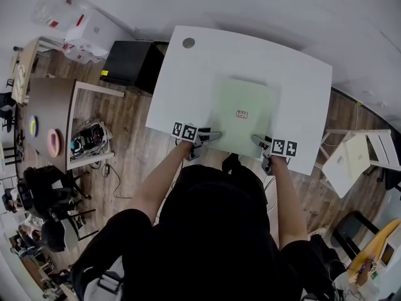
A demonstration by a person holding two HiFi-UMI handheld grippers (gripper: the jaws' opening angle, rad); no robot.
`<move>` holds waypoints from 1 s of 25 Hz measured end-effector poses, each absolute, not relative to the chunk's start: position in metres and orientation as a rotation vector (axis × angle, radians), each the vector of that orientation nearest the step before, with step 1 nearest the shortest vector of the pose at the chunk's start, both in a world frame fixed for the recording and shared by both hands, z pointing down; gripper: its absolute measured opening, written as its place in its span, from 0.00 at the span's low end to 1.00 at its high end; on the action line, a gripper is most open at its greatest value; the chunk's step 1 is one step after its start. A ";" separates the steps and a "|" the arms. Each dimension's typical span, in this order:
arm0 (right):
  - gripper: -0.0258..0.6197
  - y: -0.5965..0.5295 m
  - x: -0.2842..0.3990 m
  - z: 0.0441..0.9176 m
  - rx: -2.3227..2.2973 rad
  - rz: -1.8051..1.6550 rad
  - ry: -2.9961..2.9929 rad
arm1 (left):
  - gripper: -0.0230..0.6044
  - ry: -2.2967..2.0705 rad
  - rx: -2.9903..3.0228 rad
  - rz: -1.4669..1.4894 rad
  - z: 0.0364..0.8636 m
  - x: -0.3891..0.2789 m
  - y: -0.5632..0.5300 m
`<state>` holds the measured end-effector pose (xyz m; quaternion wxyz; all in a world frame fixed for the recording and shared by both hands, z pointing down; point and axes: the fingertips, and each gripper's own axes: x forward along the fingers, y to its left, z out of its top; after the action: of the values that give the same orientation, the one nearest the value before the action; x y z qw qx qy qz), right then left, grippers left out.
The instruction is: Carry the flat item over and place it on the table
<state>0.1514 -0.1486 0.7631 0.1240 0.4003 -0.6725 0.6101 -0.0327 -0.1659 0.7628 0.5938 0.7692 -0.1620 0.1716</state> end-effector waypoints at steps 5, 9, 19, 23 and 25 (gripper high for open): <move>0.55 -0.140 0.157 0.760 1.215 1.773 -1.967 | 0.60 -0.405 1.837 0.382 0.755 -0.037 -0.168; 0.55 -0.136 0.159 0.750 1.285 1.728 -1.997 | 0.60 -0.473 1.872 0.301 0.737 -0.049 -0.177; 0.55 -0.121 0.141 0.691 1.472 1.527 -2.176 | 0.60 -0.497 2.018 0.213 0.684 -0.049 -0.154; 0.55 -0.106 0.117 0.655 1.473 1.280 -2.255 | 0.60 -0.593 2.149 0.203 0.653 -0.054 -0.139; 0.55 -0.099 0.105 0.632 1.507 1.197 -2.293 | 0.60 -0.634 2.211 0.178 0.634 -0.058 -0.130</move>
<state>0.1054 -0.0993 0.6325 0.0742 0.5020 -0.7639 0.3988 -0.0579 -0.1302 0.6337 0.4054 0.8761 -0.2513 0.0706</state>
